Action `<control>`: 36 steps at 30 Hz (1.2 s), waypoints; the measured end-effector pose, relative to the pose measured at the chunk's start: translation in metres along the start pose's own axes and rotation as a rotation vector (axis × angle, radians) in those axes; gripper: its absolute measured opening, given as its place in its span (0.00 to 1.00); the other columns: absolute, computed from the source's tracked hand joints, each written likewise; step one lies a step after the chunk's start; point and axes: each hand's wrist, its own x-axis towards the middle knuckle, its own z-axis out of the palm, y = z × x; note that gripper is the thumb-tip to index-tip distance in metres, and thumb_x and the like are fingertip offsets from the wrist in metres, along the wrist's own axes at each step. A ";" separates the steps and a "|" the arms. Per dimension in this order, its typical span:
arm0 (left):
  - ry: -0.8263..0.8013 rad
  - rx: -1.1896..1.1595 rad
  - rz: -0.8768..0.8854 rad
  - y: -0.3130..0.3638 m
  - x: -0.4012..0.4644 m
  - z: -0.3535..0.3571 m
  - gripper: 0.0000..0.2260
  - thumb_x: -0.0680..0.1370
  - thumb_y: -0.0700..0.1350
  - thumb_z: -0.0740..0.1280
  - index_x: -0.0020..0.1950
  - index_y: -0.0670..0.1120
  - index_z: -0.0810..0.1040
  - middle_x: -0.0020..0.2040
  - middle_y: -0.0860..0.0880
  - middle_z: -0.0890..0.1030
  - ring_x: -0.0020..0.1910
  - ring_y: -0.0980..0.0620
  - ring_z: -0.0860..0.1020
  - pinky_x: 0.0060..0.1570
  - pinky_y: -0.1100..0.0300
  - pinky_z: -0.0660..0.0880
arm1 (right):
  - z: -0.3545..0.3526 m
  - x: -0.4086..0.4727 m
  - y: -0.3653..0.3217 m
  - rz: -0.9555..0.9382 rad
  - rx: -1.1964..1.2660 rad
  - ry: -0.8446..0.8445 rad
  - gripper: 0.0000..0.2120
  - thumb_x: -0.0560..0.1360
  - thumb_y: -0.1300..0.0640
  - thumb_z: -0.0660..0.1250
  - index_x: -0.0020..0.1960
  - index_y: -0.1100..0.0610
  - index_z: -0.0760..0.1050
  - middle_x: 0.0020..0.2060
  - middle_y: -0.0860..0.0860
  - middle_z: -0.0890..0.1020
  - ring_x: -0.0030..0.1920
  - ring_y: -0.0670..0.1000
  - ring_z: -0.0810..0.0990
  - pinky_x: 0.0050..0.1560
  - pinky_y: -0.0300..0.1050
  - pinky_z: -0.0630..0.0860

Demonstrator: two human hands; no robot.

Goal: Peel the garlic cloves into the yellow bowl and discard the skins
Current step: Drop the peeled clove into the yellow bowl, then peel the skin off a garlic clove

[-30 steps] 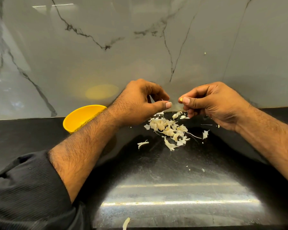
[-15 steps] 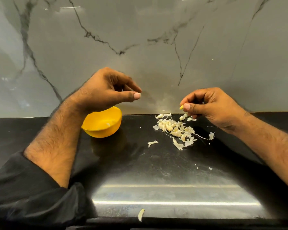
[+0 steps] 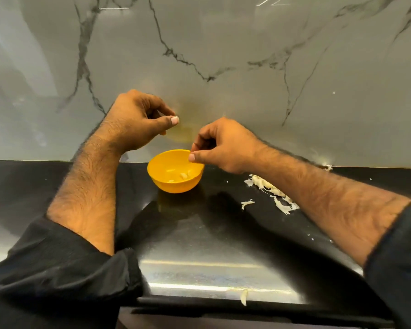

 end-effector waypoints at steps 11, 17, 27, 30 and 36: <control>-0.033 -0.099 0.060 0.013 0.001 0.009 0.08 0.79 0.52 0.76 0.53 0.49 0.88 0.40 0.50 0.87 0.42 0.52 0.87 0.56 0.46 0.84 | -0.036 -0.022 0.012 0.010 -0.017 -0.058 0.04 0.79 0.54 0.75 0.53 0.48 0.87 0.41 0.42 0.87 0.44 0.41 0.85 0.52 0.41 0.82; -0.089 -0.142 0.150 0.035 -0.006 0.042 0.08 0.79 0.49 0.76 0.54 0.46 0.88 0.40 0.48 0.87 0.42 0.50 0.87 0.54 0.43 0.85 | -0.086 -0.070 0.076 0.116 -0.002 -0.003 0.02 0.76 0.51 0.77 0.48 0.47 0.86 0.39 0.41 0.87 0.40 0.40 0.86 0.47 0.41 0.80; -0.296 0.133 0.252 0.091 0.004 0.120 0.07 0.81 0.52 0.74 0.57 0.52 0.87 0.42 0.57 0.84 0.41 0.60 0.82 0.47 0.54 0.83 | -0.082 -0.091 0.109 -0.001 -0.139 -0.027 0.06 0.75 0.53 0.77 0.46 0.41 0.85 0.44 0.42 0.83 0.45 0.45 0.83 0.50 0.50 0.84; -0.279 0.157 0.262 0.088 0.002 0.123 0.08 0.81 0.52 0.73 0.57 0.52 0.87 0.42 0.59 0.82 0.39 0.61 0.80 0.43 0.60 0.78 | -0.078 -0.098 0.102 -0.068 -0.100 -0.082 0.03 0.74 0.50 0.78 0.44 0.42 0.85 0.43 0.41 0.82 0.45 0.46 0.82 0.48 0.48 0.83; -0.267 -0.103 0.265 0.076 -0.007 0.115 0.08 0.80 0.53 0.75 0.55 0.50 0.88 0.39 0.51 0.86 0.40 0.52 0.85 0.47 0.48 0.84 | -0.071 -0.097 0.098 -0.102 -0.397 -0.177 0.06 0.75 0.44 0.76 0.50 0.41 0.83 0.44 0.38 0.80 0.47 0.39 0.78 0.48 0.34 0.72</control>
